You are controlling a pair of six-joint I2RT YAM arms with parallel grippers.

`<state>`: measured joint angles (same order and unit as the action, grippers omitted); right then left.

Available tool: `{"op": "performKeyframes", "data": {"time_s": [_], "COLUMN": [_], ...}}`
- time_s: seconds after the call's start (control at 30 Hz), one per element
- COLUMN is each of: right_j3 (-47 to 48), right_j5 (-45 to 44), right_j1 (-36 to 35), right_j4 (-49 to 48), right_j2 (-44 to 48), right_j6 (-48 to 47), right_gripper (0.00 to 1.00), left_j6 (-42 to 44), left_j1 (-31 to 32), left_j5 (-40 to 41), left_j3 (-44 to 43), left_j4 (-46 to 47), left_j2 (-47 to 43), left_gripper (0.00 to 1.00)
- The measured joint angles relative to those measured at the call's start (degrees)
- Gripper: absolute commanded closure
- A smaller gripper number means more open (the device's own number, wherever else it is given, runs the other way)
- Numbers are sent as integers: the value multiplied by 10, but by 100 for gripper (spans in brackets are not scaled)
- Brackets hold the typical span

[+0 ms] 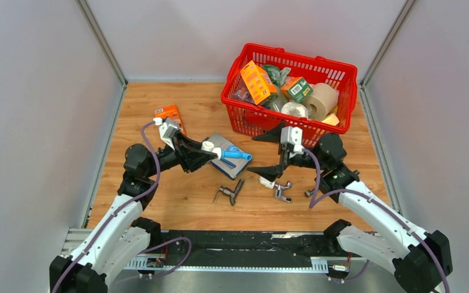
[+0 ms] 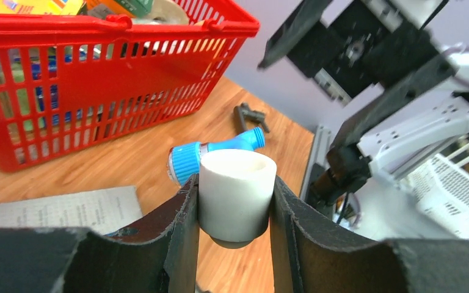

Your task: Install the water faucets

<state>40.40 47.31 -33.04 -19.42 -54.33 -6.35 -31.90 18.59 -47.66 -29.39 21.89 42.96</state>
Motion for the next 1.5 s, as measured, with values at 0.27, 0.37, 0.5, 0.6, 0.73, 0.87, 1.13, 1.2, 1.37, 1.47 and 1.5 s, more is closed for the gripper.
{"op": "performKeyframes", "data": {"time_s": [0.27,0.37,0.5,0.6,0.73,0.87,1.13,1.2,1.37,1.47,1.5], "right_j3": [-21,-21,-21,-22,-22,-22,-15,-3,40,67,73], "right_j5": [7,1,-1,0,4,6,-5,-14,-24,-24,-24], "right_j1": [-39,-50,-54,-54,-54,-53,-51,-50,-52,-52,-52], "right_j4": [-32,-69,-134,-186,-252,-301,-306,-294,-232,-188,-180], "right_j2": [-54,-79,-108,-129,-150,-165,-172,-174,-183,-203,-209], "right_j6": [-67,-64,-29,17,94,176,305,329,391,433,447], "right_gripper": [2,5,13,24,46,73,89,92,100,100,100], "left_j6": [-186,-229,-265,-282,-288,-271,-68,9,189,286,316], "left_j1": [0,0,0,0,0,1,13,17,21,21,22], "left_j5": [-5,-10,-14,-13,-5,3,12,19,42,62,71], "left_j3": [10,15,16,16,17,16,-16,-38,-57,-58,-58], "left_j4": [199,249,292,319,350,374,217,142,19,-41,-62], "left_j2": [45,47,48,48,49,51,-8,-29,-77,-102,-110], "left_gripper": [100,100,100,100,100,100,100,100,100,100,100]}}
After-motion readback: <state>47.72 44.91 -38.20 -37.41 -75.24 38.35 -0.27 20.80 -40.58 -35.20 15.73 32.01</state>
